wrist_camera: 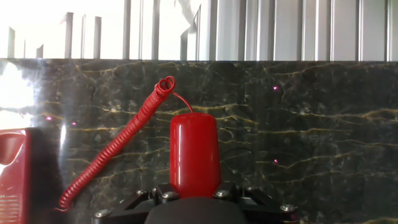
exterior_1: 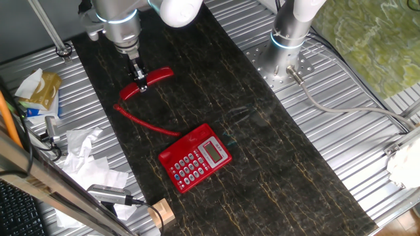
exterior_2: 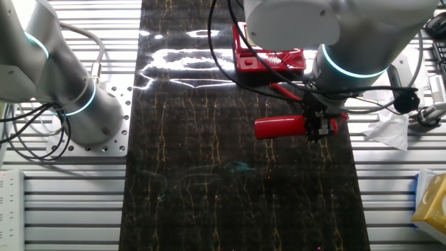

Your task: Place the handset of the telephone on the corresponding phone cradle

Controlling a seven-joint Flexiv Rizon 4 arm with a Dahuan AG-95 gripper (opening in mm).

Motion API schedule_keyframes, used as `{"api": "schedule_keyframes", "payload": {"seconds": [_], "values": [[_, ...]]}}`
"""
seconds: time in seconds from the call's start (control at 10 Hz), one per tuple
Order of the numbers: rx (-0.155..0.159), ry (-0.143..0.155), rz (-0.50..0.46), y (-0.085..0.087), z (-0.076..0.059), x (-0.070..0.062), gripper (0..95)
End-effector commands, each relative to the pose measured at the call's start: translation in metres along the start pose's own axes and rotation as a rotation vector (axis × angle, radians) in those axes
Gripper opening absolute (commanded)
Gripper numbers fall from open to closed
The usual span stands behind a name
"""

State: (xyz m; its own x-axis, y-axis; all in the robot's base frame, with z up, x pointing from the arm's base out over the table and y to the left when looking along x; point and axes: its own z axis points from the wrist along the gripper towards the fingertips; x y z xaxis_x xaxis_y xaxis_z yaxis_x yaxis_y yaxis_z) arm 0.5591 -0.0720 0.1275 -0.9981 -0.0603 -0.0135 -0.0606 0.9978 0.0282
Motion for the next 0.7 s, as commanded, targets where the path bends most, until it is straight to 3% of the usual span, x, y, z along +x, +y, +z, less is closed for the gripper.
{"api": "schedule_keyframes", "payload": {"seconds": [0.1, 0.4, 0.7], "values": [[0.003, 0.002, 0.000, 0.0000, -0.0006, 0.0000, 0.0], [-0.012, 0.006, -0.025, 0.0000, -0.0006, 0.0000, 0.0], [-0.013, 0.051, -0.046, 0.0000, -0.0006, 0.0000, 0.0]]}}
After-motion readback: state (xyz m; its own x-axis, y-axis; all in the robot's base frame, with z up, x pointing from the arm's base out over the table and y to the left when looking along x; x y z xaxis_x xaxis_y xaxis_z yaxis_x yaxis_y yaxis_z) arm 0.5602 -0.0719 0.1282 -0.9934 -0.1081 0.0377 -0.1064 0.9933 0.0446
